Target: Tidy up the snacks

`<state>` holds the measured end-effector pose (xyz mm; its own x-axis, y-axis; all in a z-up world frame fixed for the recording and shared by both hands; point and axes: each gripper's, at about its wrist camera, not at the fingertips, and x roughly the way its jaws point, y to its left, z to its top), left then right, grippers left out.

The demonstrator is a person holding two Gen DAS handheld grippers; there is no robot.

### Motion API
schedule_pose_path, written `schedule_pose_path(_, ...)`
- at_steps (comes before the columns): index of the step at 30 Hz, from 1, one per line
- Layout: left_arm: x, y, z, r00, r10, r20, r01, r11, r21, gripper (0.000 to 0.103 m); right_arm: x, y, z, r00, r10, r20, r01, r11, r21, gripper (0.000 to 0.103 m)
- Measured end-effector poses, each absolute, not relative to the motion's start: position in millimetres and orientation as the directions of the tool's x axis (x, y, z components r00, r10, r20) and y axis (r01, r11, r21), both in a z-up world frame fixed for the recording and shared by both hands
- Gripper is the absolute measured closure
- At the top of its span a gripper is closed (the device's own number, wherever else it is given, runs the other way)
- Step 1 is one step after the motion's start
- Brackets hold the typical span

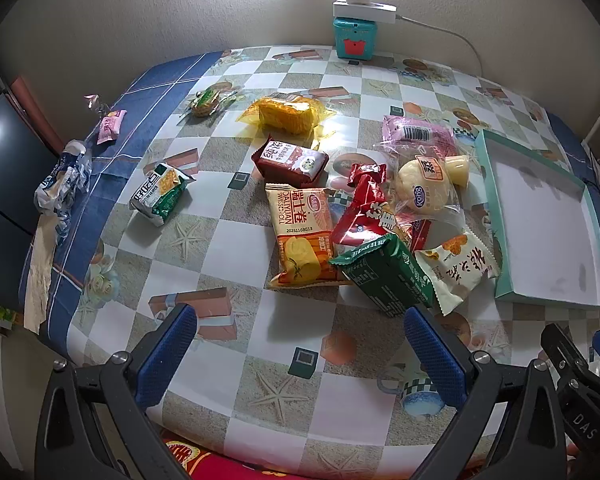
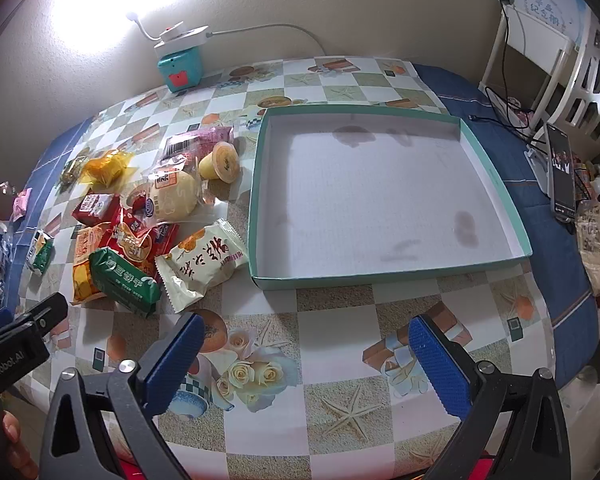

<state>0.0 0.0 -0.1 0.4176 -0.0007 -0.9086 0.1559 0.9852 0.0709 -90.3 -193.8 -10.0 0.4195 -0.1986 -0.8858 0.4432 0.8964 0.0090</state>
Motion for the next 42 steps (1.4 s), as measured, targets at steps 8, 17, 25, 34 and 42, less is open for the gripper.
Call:
schedule_pose_path(8,0.0,1.6,0.3,0.418,-0.001,-0.908,0.157,0.985,0.071,0.000,-90.0,-192.9,-10.7,0.420,-0.201,-0.885,0.441,0.897,0.006,0.000)
schedule_pose_path(17,-0.1,2.4,-1.8,0.420,-0.001,-0.907,0.156,0.985,0.071,0.000,-89.6,-192.6,-10.8,0.419,-0.200,-0.885,0.440,0.898,0.005,0.000)
schedule_pose_path(25,0.4,2.6,-1.9,0.420,-0.002,-0.908,0.156,0.985,0.070,0.000,-89.2,-192.7,-11.0,0.420,-0.200,-0.885,0.440,0.898,0.005,0.000)
schedule_pose_path(34,1.0,2.5,-2.2,0.420,-0.003,-0.907,0.154,0.986,0.068,0.000,-88.8,-192.8,-10.7,0.419,-0.200,-0.885,0.440,0.898,0.005,0.000)
schedule_pose_path(42,1.3,1.5,-2.5,0.417,-0.008,-0.909,0.153,0.986,0.061,0.000,-88.4,-192.5,-11.2,0.418,-0.198,-0.887,0.440,0.898,0.006,0.000)
